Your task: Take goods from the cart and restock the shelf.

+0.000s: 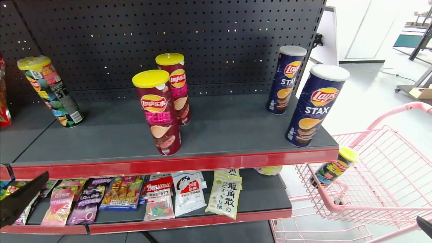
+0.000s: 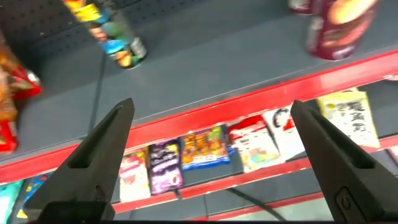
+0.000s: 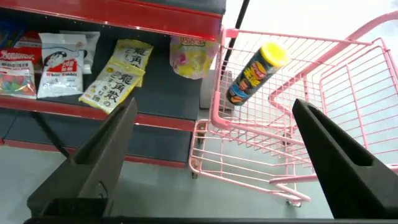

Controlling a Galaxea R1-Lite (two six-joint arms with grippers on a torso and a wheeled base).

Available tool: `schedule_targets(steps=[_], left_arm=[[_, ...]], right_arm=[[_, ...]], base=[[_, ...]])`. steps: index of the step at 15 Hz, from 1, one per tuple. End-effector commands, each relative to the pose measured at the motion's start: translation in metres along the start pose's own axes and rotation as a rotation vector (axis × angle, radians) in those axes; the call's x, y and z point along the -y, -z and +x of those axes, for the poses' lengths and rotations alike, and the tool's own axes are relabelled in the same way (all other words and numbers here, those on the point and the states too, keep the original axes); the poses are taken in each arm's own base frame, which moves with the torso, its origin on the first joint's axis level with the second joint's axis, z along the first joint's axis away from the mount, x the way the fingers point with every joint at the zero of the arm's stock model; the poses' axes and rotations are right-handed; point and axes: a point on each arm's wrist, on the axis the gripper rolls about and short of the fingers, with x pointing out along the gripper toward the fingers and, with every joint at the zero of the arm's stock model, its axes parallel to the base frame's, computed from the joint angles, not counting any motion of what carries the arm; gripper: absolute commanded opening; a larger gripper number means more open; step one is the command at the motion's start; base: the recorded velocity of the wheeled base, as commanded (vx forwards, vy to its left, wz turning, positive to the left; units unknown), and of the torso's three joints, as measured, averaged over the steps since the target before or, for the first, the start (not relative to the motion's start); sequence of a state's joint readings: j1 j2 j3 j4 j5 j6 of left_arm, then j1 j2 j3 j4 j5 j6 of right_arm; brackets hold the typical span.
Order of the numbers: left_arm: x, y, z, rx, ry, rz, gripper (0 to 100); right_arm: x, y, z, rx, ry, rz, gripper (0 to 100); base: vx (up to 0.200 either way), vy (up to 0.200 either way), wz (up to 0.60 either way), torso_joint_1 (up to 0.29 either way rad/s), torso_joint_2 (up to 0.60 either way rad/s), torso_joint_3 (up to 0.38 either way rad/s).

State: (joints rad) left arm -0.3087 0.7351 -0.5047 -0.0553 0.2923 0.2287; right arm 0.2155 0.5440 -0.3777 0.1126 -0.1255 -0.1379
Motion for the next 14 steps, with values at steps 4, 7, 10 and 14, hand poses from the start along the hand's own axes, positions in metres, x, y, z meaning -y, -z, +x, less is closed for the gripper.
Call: schedule_targets(steps=[4,7,10,14], left_arm=[[-0.001,0.001,-0.003,0.011,0.0,-0.003,100],[0.0,0.002,-0.007,0.039,0.051,0.013,100],[0.001,0.004,-0.012,0.078,0.14,0.048,100],[0.002,0.004,-0.013,0.085,0.17,0.049,100]], right_arm=[[0.0,0.0,0.003,-0.014,-0.004,-0.002,100],[-0.001,0.001,0.004,-0.021,-0.005,-0.003,100],[-0.001,0.001,0.004,-0.021,-0.017,-0.003,100],[-0.001,0.0,0.006,-0.028,-0.02,-0.004,100]], base=[[0.0,-0.1,0.0,0.001,0.0,0.001],[0.0,0.0,-0.4,0.0,0.0,0.0],[0.0,0.0,-0.6,0.009,0.0,0.004],[0.0,0.0,-0.6,0.0,0.0,0.002]])
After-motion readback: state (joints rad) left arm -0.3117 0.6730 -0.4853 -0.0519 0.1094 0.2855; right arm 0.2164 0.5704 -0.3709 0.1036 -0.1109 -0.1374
